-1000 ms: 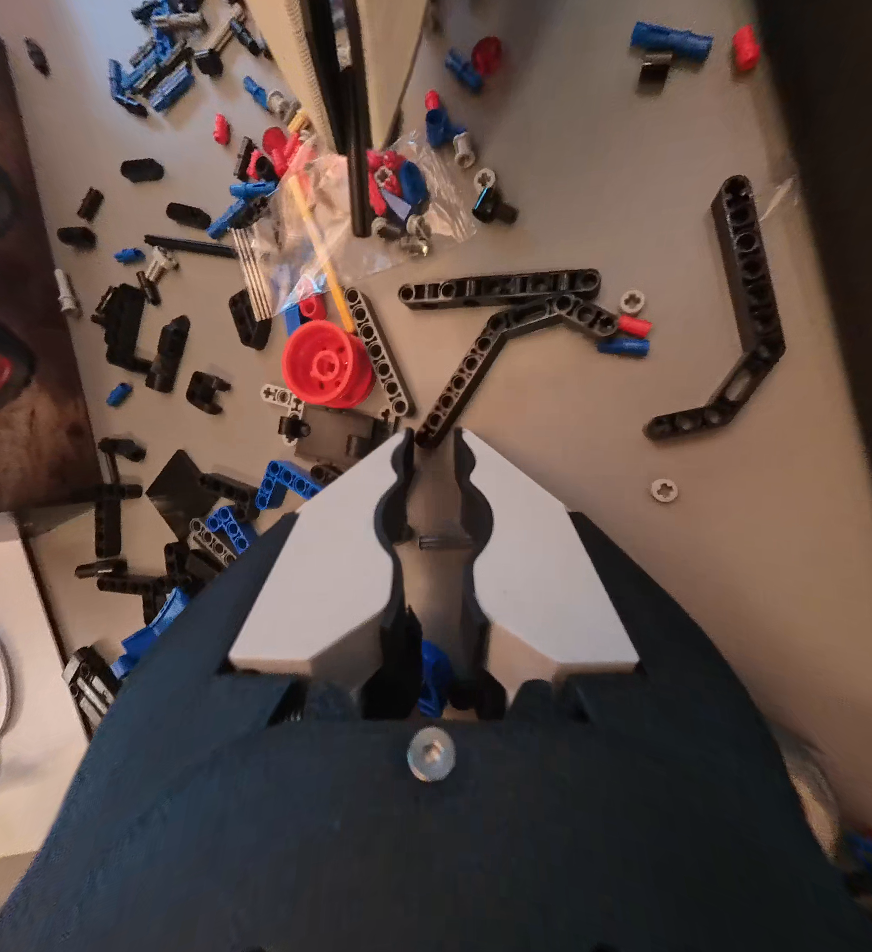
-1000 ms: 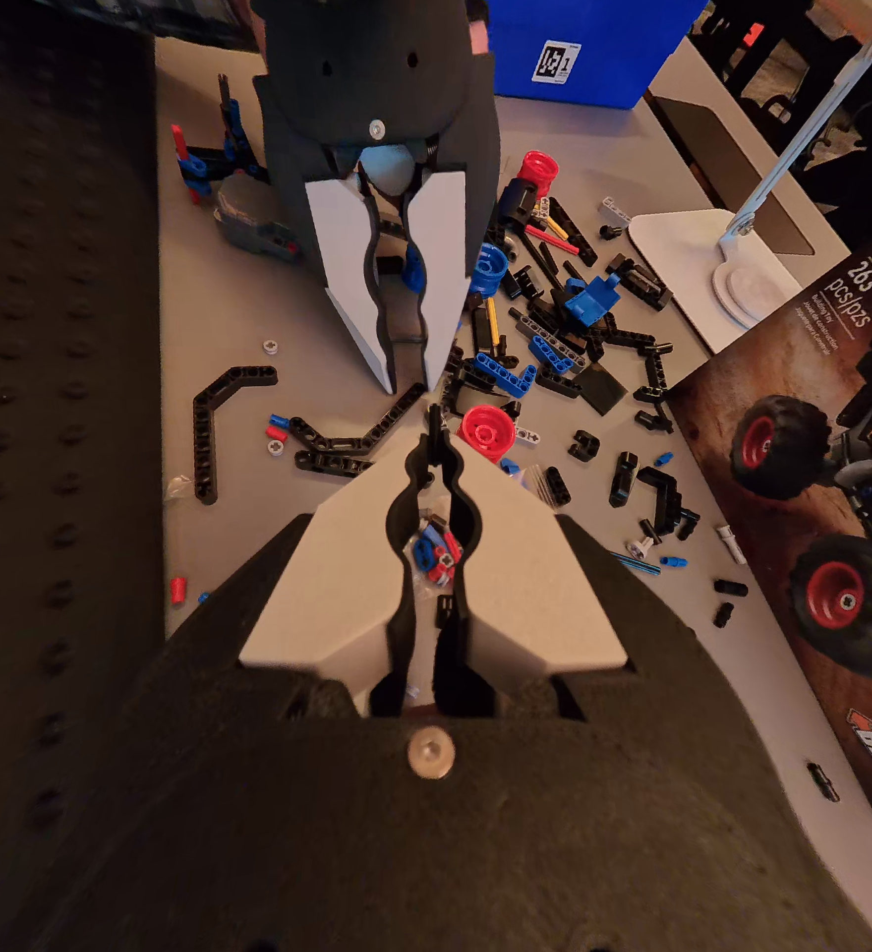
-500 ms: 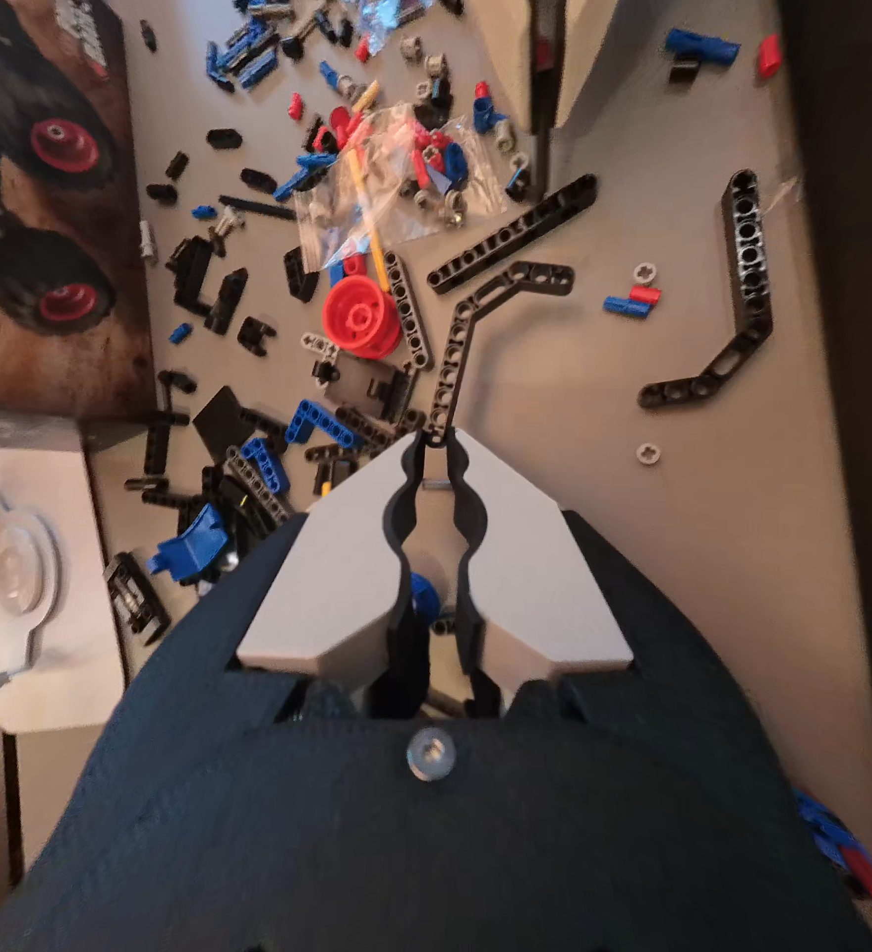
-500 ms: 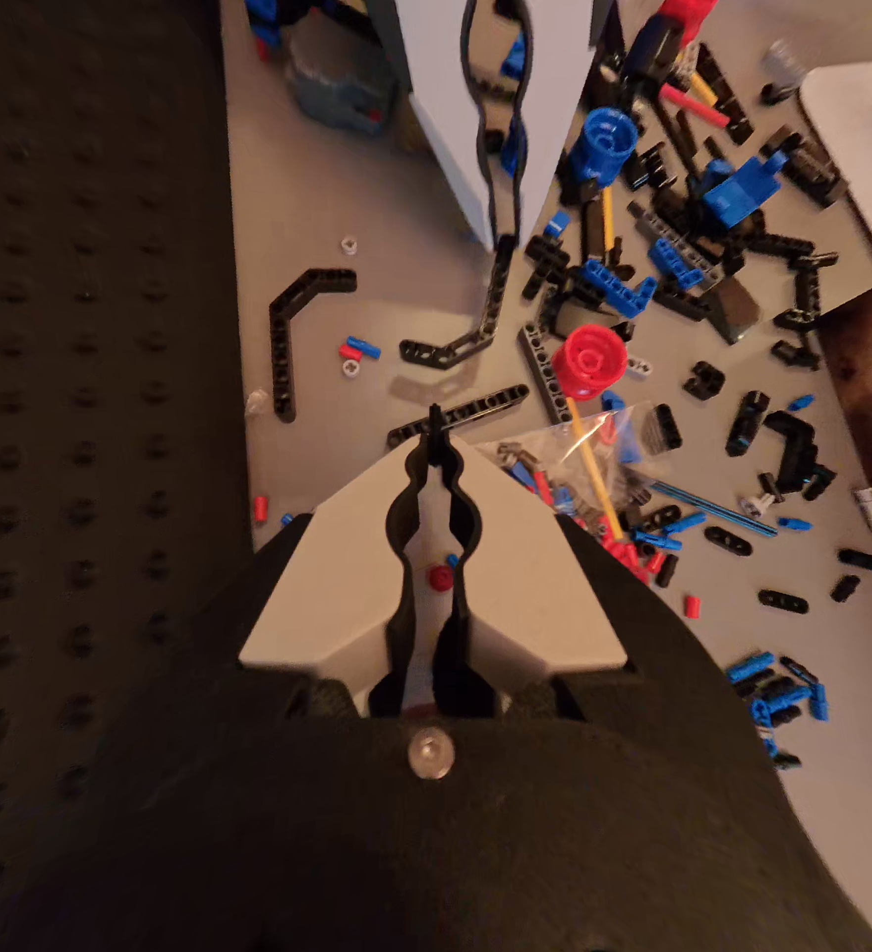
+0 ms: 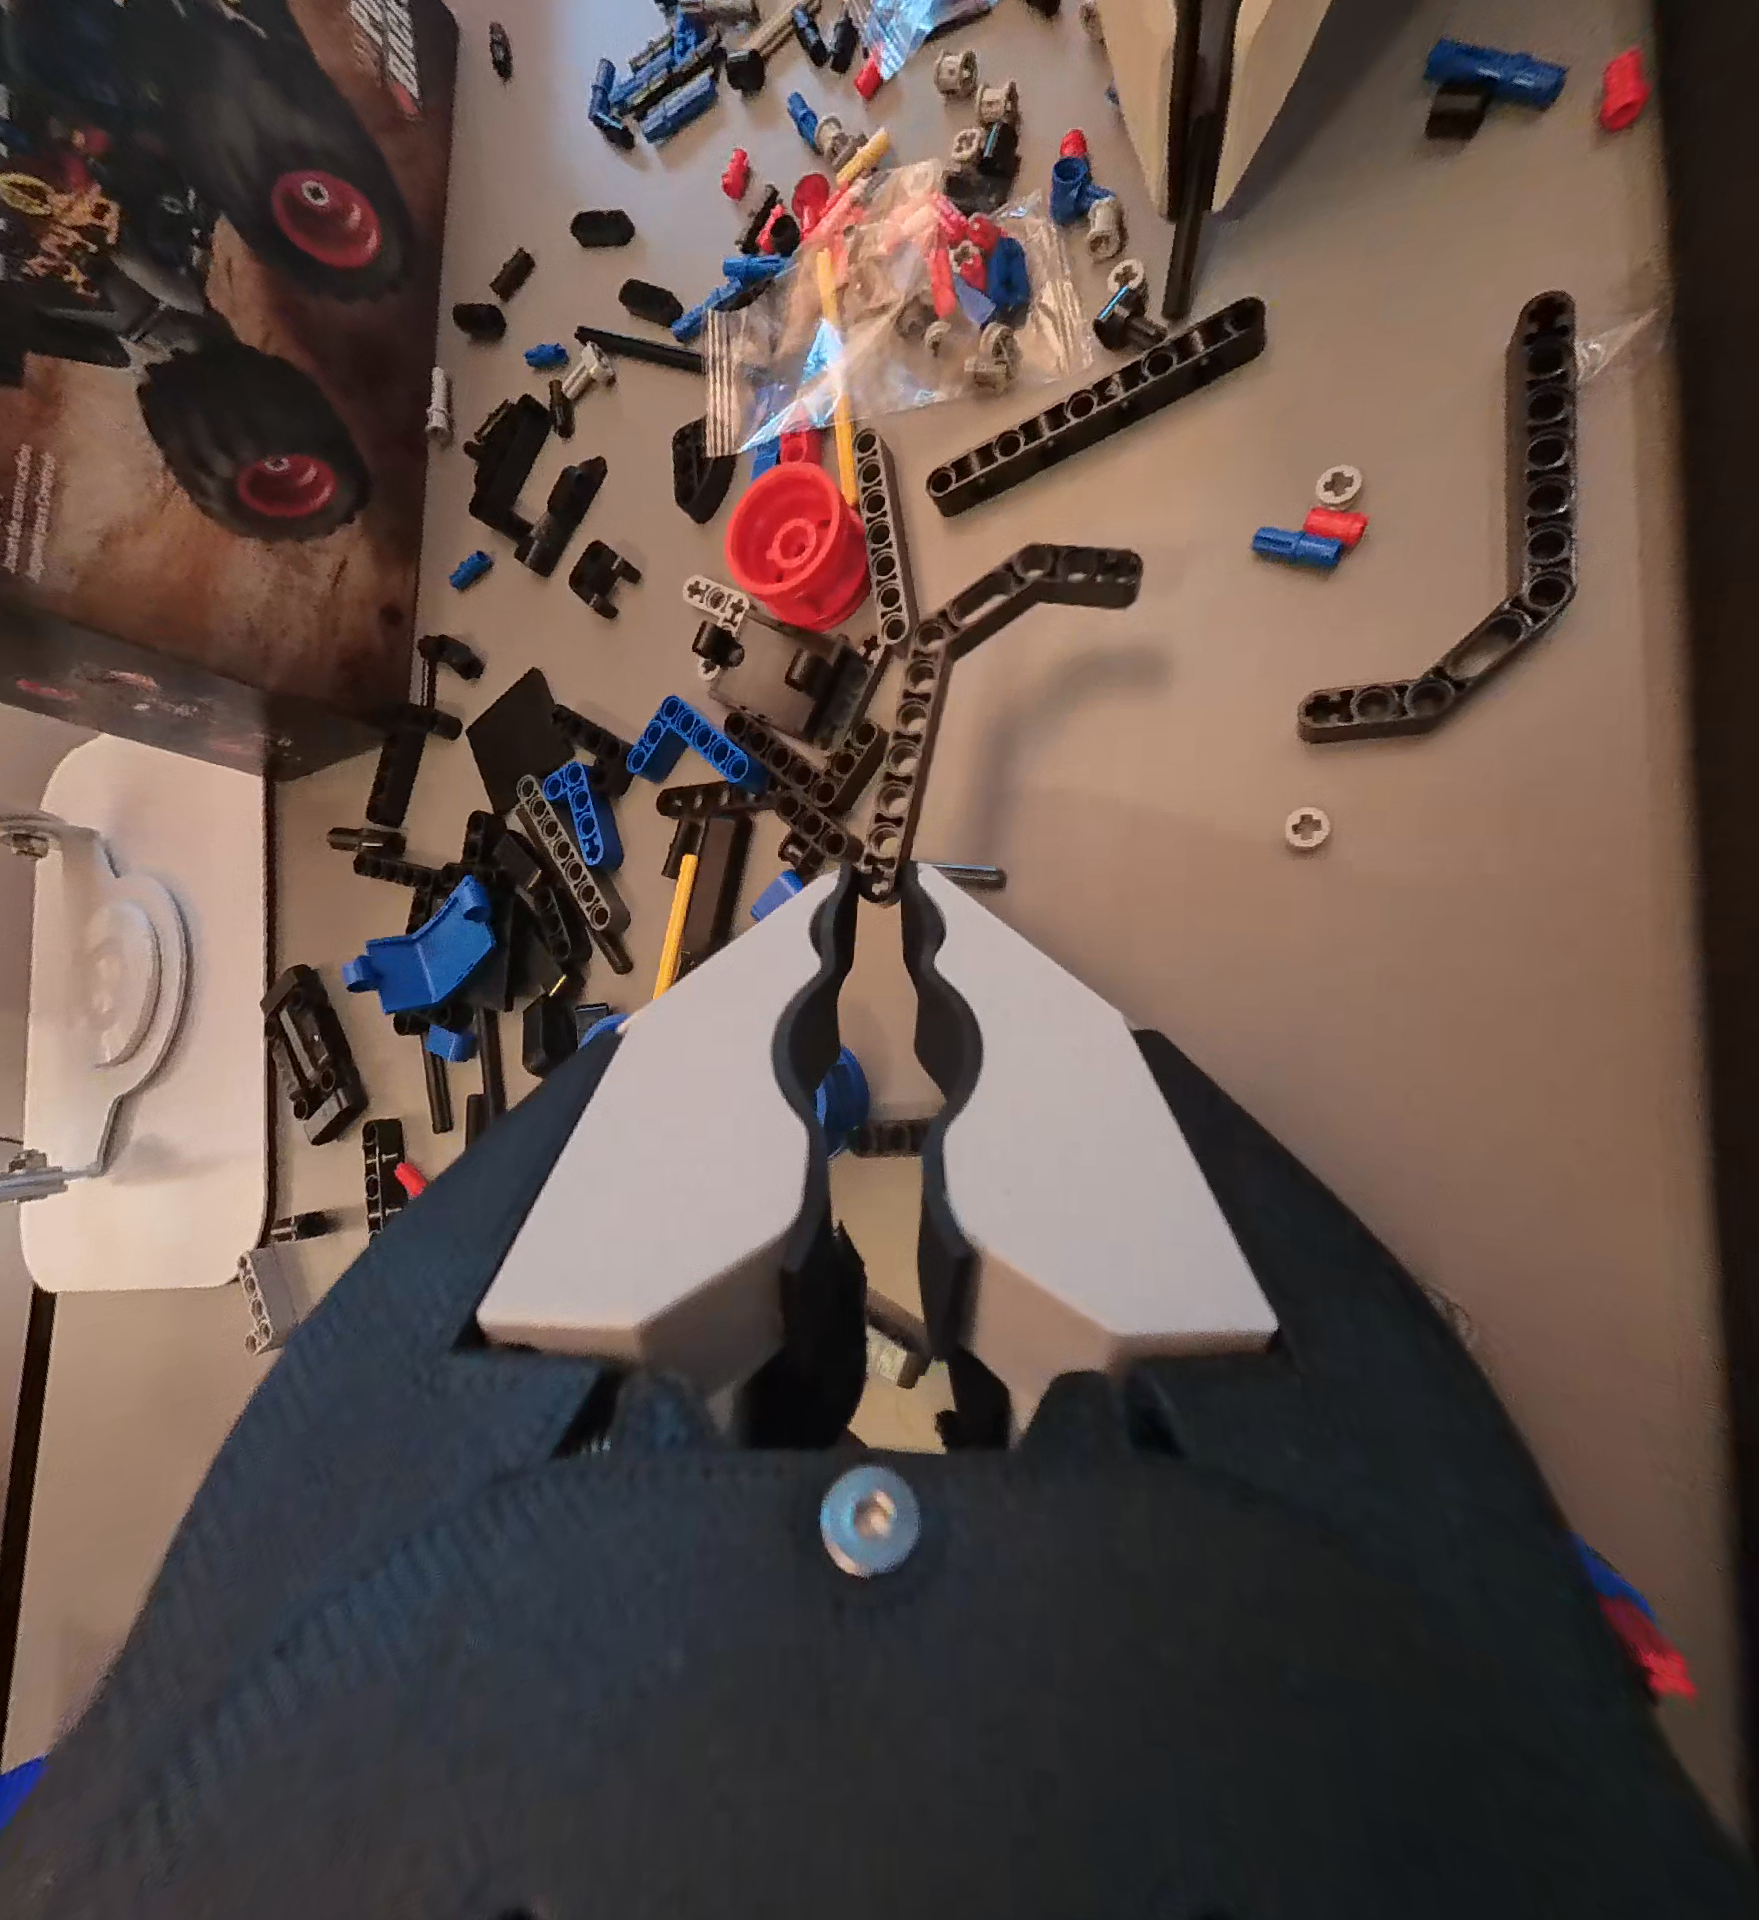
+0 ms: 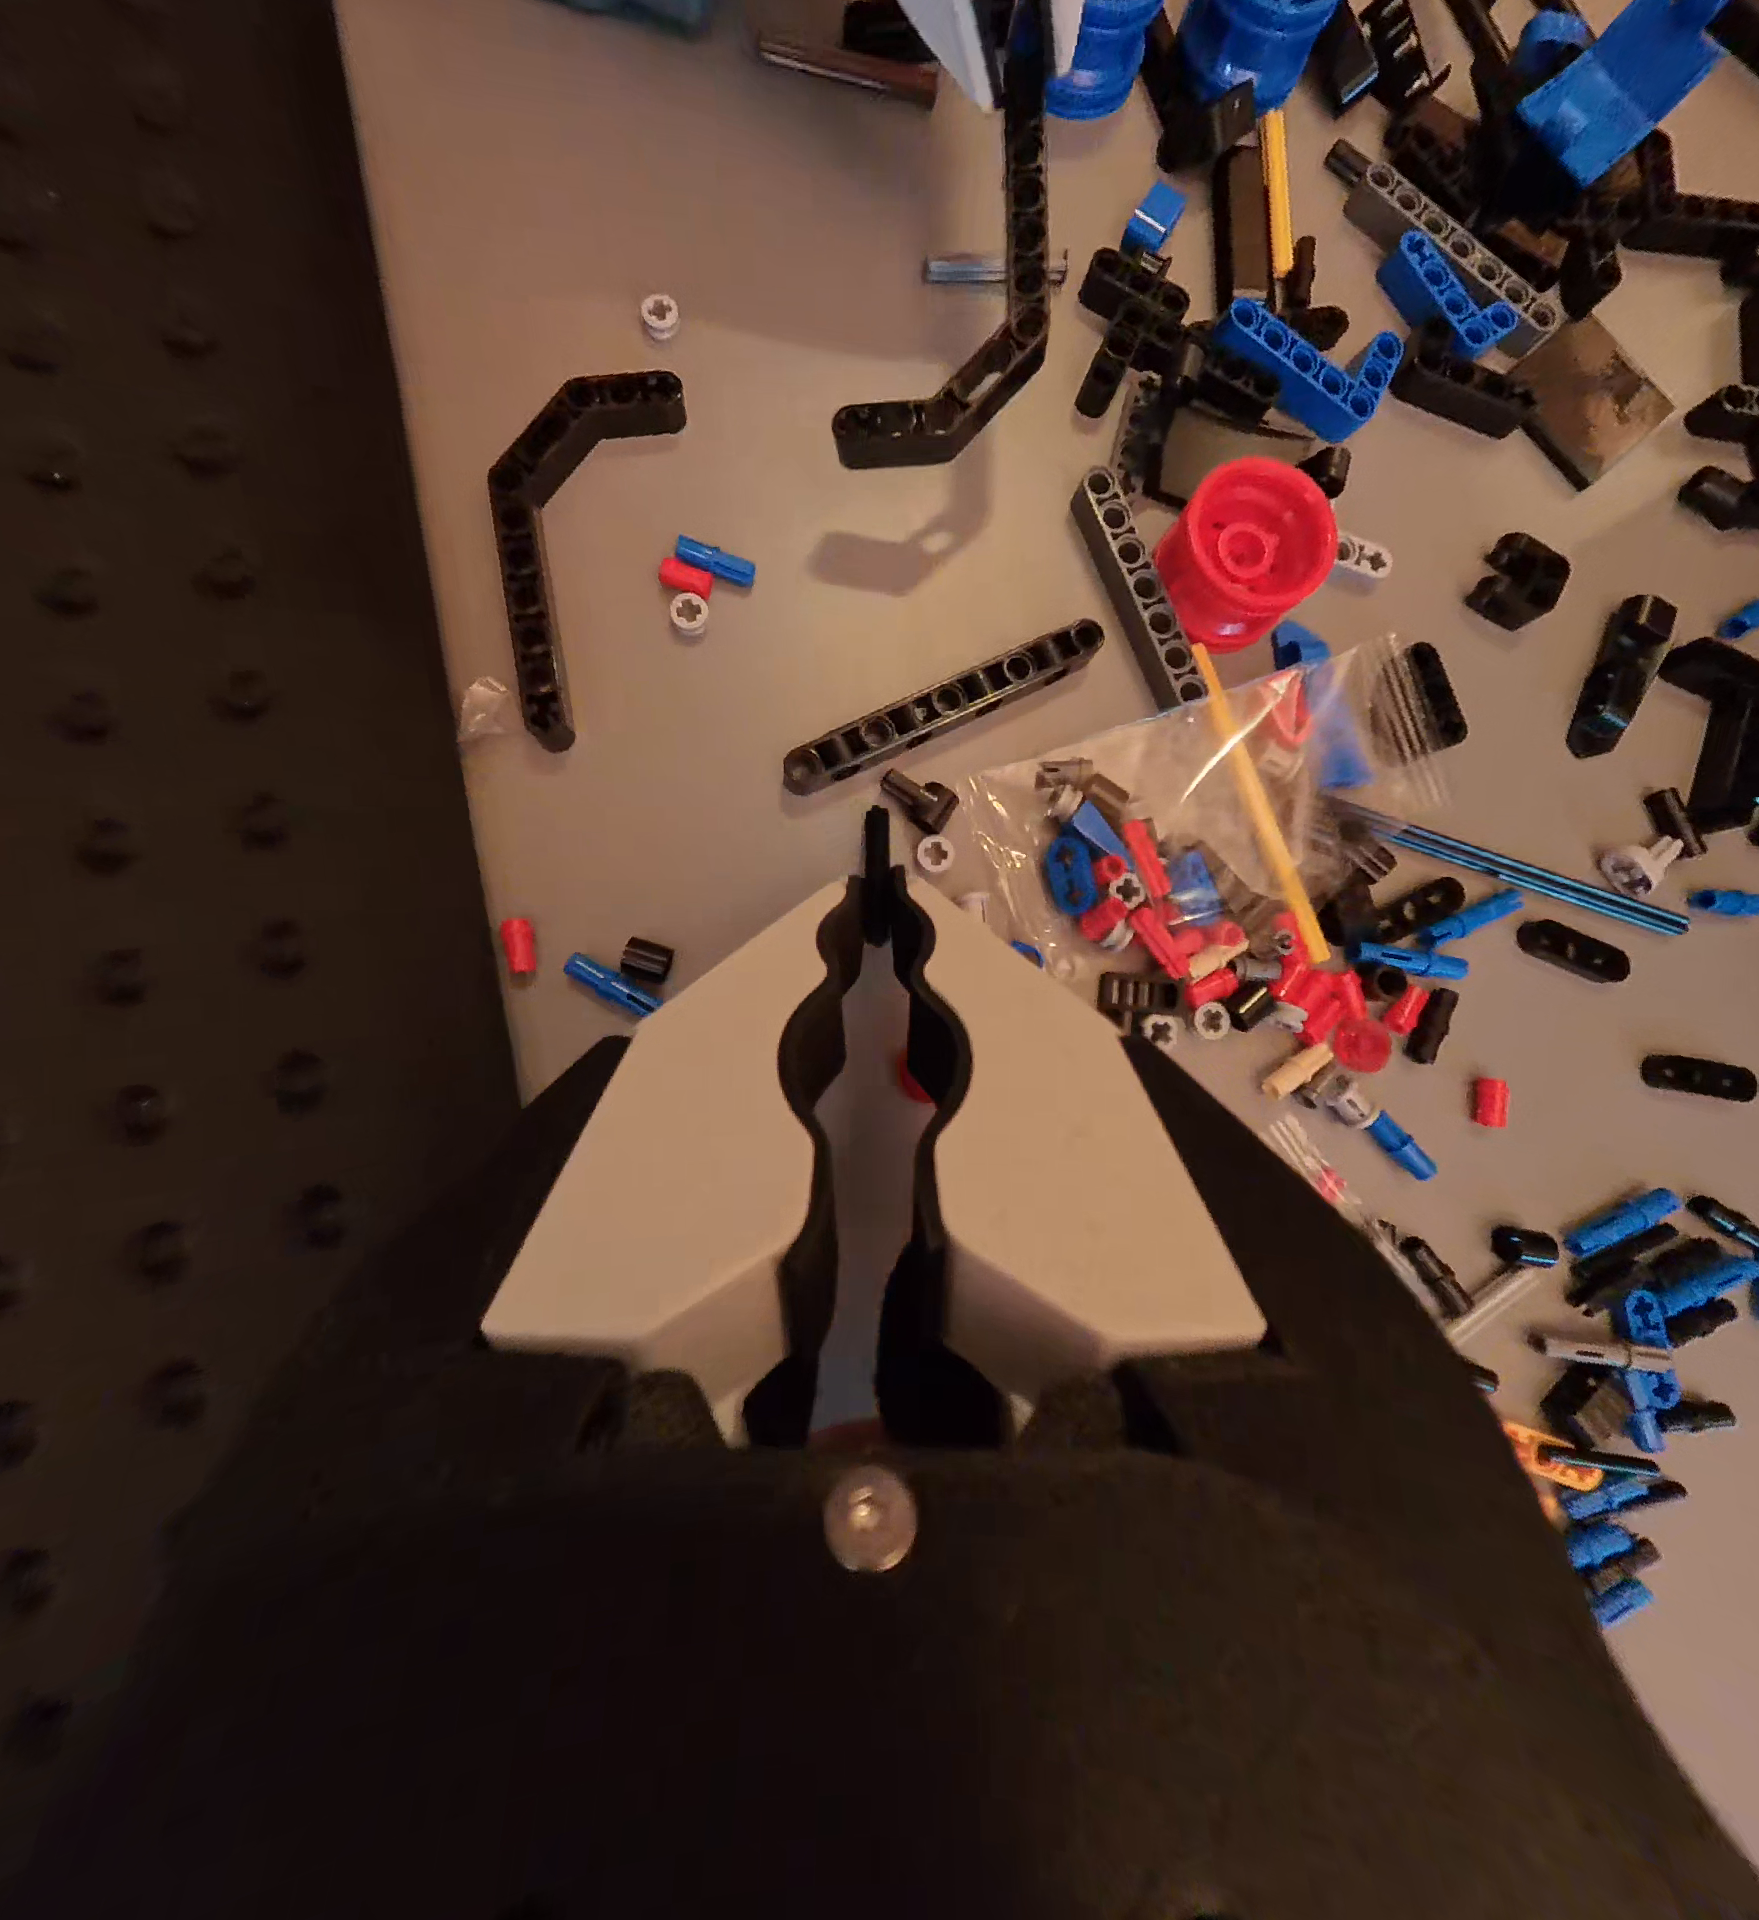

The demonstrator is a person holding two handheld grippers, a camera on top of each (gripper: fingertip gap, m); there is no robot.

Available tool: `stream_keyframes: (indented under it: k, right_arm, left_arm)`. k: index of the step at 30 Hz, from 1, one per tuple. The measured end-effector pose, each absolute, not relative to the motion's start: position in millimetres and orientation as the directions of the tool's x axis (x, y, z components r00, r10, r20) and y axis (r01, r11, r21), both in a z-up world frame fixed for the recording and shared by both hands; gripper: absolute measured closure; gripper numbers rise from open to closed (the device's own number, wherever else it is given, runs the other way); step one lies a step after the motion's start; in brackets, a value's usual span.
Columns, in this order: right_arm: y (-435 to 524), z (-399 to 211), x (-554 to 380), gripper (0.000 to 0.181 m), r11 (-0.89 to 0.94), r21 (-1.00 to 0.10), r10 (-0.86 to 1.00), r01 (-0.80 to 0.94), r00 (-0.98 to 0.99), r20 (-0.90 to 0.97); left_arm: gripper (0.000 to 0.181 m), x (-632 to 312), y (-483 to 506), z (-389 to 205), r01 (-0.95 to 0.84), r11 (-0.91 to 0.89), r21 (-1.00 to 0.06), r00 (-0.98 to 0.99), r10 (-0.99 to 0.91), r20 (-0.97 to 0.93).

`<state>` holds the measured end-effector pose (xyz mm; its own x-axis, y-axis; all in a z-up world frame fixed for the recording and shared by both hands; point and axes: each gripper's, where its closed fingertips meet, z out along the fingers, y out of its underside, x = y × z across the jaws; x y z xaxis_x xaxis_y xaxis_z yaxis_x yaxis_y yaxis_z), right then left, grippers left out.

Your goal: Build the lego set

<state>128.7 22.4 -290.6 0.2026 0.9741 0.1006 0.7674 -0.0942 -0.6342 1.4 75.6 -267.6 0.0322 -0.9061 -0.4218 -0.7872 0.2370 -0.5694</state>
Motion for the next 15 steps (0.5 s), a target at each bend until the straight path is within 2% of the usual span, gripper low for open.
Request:
stream_keyframes:
  k: [6,15]
  right_arm:
    - [24,-289,129,0.162,-0.113,-0.637,0.969,0.762,0.228,0.1]
    - [19,-263,95,0.169,-0.044,-0.699,0.977,0.713,0.177,0.119]
  left_arm:
    - [0.175,-1,78,-260,-0.76,0.261,-0.596,0.059,-0.885,-0.462]
    - [0.176,-12,79,-237,-0.704,0.3,-0.643,0.117,-0.845,-0.522]
